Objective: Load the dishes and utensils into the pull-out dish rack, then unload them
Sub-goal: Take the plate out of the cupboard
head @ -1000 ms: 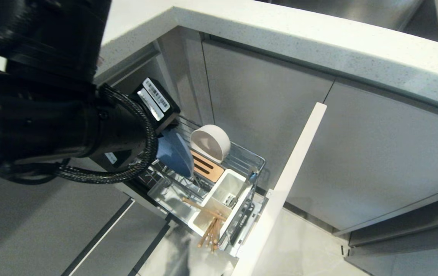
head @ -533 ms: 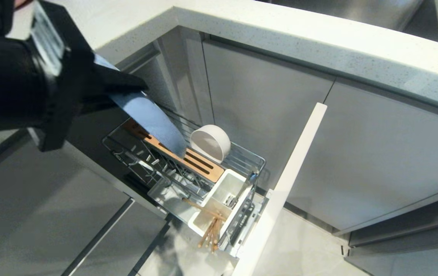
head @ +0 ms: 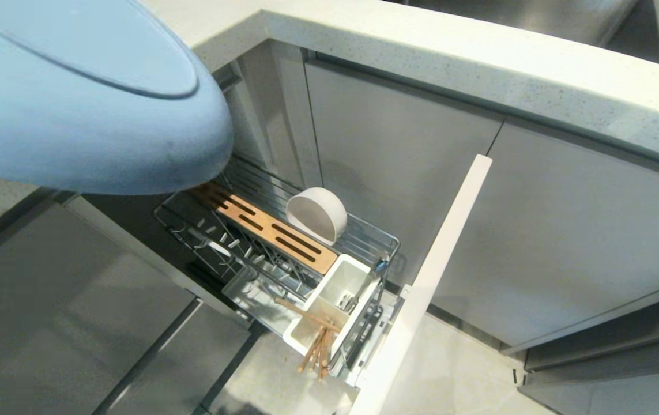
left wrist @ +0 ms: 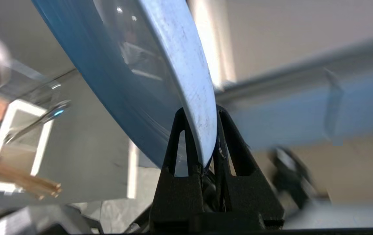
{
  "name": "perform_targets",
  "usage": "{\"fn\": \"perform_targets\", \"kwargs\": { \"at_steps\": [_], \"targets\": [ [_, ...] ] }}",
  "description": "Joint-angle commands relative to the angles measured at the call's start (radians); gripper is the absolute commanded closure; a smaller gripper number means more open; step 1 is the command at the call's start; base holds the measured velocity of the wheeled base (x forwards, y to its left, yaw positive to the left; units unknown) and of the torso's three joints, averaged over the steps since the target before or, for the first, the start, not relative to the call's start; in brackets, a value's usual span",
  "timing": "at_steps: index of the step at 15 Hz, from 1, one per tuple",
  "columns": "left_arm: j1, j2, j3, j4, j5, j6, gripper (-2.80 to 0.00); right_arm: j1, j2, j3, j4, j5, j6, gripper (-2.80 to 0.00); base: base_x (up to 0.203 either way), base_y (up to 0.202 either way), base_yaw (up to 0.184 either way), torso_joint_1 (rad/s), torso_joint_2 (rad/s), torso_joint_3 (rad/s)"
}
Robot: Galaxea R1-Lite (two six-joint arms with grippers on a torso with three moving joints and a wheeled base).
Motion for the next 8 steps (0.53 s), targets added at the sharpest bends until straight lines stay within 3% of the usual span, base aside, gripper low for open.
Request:
{"fn": "perform_targets", "kwargs": {
  "at_steps": [1, 3, 8],
  "targets": [
    [0.08, -0.099, 0.007, 0.001, -0.078, 0.063, 0.0, 0.0, -0.004, 0.002, -0.001, -0.001, 0.0, 0.0, 0.0, 0.0, 0.0, 0.0, 0.0, 0.0],
    [0.211, -0.118, 0.004, -0.001, -0.106, 0.121, 0.0, 0.0, -0.004, 0.002, -0.001, 0.0, 0.0, 0.0, 0.0, 0.0, 0.0, 0.0, 0.0, 0.0],
    [0.64, -0.162, -0.005, 0.002, -0.18, 0.274, 0.0, 0.0, -0.004, 0.002, 0.0, 0.0, 0.0, 0.0, 0.0, 0.0, 0.0, 0.0, 0.0, 0.0]
  ]
}}
